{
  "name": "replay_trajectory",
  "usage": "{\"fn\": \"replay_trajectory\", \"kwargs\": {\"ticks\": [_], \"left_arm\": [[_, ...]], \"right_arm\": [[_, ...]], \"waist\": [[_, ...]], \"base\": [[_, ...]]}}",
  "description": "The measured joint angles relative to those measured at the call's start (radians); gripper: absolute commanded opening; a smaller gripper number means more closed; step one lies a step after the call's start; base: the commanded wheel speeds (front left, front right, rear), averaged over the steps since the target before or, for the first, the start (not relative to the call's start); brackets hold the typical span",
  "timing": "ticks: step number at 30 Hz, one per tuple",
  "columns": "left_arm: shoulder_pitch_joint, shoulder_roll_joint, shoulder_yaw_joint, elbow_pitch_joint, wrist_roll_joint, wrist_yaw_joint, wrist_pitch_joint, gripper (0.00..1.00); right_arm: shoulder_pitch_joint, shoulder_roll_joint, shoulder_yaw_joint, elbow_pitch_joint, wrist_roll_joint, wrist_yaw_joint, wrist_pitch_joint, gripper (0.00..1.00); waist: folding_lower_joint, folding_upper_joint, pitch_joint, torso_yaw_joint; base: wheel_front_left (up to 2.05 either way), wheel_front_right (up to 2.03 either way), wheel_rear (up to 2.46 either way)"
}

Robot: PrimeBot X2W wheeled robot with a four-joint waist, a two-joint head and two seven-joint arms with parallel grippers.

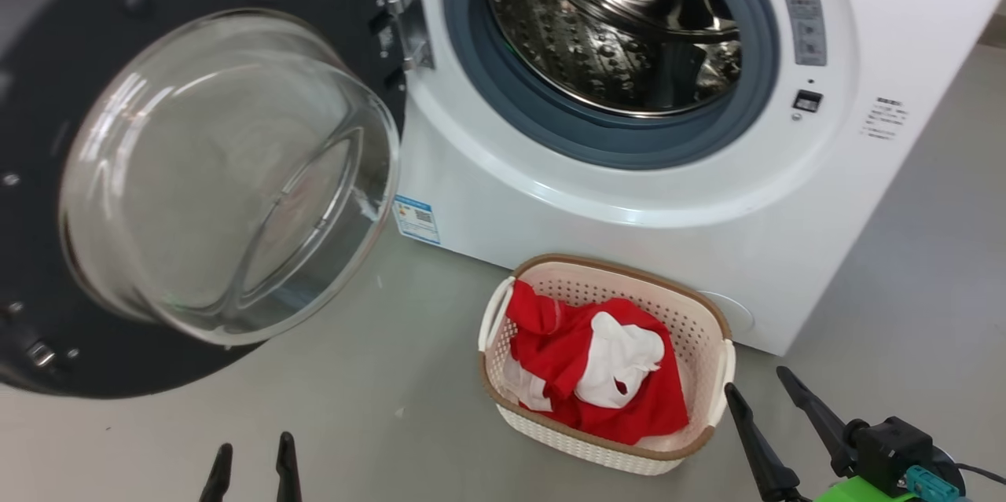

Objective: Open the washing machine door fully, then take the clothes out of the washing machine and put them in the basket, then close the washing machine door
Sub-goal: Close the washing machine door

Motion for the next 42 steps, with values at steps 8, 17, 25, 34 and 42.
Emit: {"fn": "replay_trajectory", "kwargs": {"ticks": [8, 17, 25, 34, 42], "left_arm": [[0.024, 0.001, -0.005, -0.012, -0.008, 0.012, 0.0, 1.0], [0.027, 0.001, -0.008, -0.028, -0.018, 0.02, 0.0, 1.0], [0.015, 0.0, 0.027, -0.098, -0.044, -0.022, 0.0, 0.0], [-0.214, 0.06, 0.253, -0.254, -0.011, -0.129, 0.0, 0.0], [-0.504, 0.207, 0.389, -0.141, -0.201, -0.161, -0.001, 0.0]], "right_arm": [[-0.012, -0.002, 0.021, 0.011, 0.007, 0.0, 0.0, 1.0], [-0.013, -0.005, 0.034, 0.013, 0.009, 0.0, 0.0, 1.0], [-0.011, -0.005, 0.027, 0.011, 0.009, 0.0, 0.0, 1.0], [-0.009, -0.005, -0.001, 0.0, 0.008, 0.0, 0.0, 1.0], [-0.009, -0.012, -0.015, -0.011, 0.007, 0.0, 0.0, 1.0]], "waist": [[0.0, 0.0, -0.019, 0.046], [0.0, 0.0, -0.026, 0.045], [0.0, 0.0, -0.019, 0.046], [0.0, 0.0, 0.016, 0.054], [0.0, 0.0, 0.066, 0.057]], "base": [[0.0, 0.0, 0.0], [0.0, 0.0, 0.0], [0.0, 0.0, 0.0], [0.0, 0.0, 0.0], [0.0, 0.0, 0.0]]}}
